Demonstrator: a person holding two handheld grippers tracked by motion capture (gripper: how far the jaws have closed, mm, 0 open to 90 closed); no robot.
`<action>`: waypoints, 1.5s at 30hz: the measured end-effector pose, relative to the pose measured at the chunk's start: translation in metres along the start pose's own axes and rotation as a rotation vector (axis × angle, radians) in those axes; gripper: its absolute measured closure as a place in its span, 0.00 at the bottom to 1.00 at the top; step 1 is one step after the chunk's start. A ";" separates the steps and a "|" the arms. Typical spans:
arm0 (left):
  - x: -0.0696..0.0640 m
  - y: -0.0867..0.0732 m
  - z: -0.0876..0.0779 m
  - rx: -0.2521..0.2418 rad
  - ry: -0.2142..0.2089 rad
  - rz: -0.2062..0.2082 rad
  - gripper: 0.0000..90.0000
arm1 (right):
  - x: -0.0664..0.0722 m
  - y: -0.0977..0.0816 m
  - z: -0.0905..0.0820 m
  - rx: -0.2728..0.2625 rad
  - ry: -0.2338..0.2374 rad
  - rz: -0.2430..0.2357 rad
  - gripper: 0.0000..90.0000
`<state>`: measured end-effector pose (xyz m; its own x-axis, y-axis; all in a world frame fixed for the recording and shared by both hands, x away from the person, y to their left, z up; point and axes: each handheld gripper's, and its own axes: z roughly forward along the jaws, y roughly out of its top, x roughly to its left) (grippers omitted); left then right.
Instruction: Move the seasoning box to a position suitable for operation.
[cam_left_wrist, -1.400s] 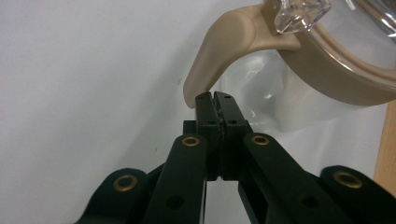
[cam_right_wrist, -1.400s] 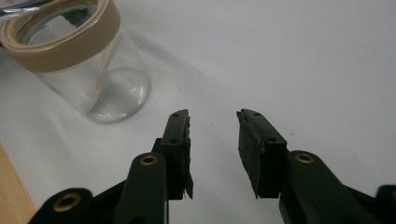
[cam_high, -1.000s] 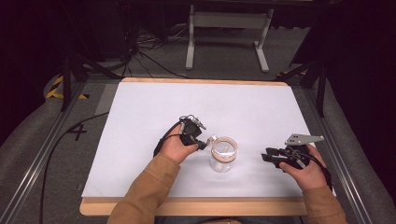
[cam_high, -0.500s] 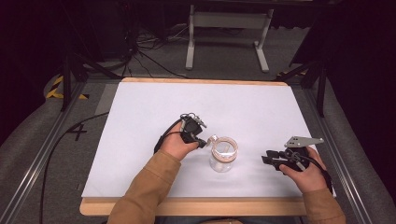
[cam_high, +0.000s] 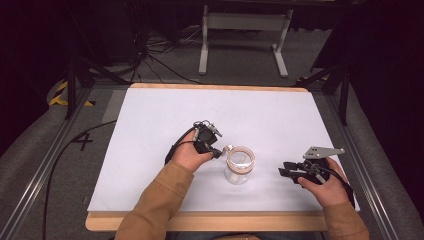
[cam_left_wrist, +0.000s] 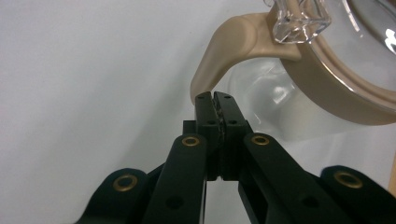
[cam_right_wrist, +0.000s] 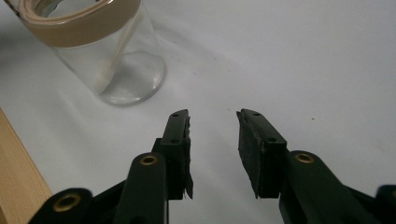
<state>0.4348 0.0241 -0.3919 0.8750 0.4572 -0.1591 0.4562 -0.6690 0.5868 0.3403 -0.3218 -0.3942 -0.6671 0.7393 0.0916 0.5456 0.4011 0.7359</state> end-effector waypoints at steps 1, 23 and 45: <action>-0.001 0.001 0.000 0.003 0.003 0.000 1.00 | 0.000 0.000 0.000 0.000 -0.001 -0.001 0.72; 0.012 0.017 0.022 -0.058 0.002 0.019 0.96 | 0.013 -0.013 0.007 0.022 0.019 -0.022 0.72; 0.016 0.002 0.002 -0.159 0.013 0.000 0.99 | 0.028 -0.004 0.022 -0.003 0.017 -0.081 0.86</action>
<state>0.4499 0.0293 -0.3946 0.8726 0.4650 -0.1495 0.4237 -0.5684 0.7053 0.3312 -0.2907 -0.4095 -0.7177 0.6950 0.0429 0.4878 0.4579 0.7433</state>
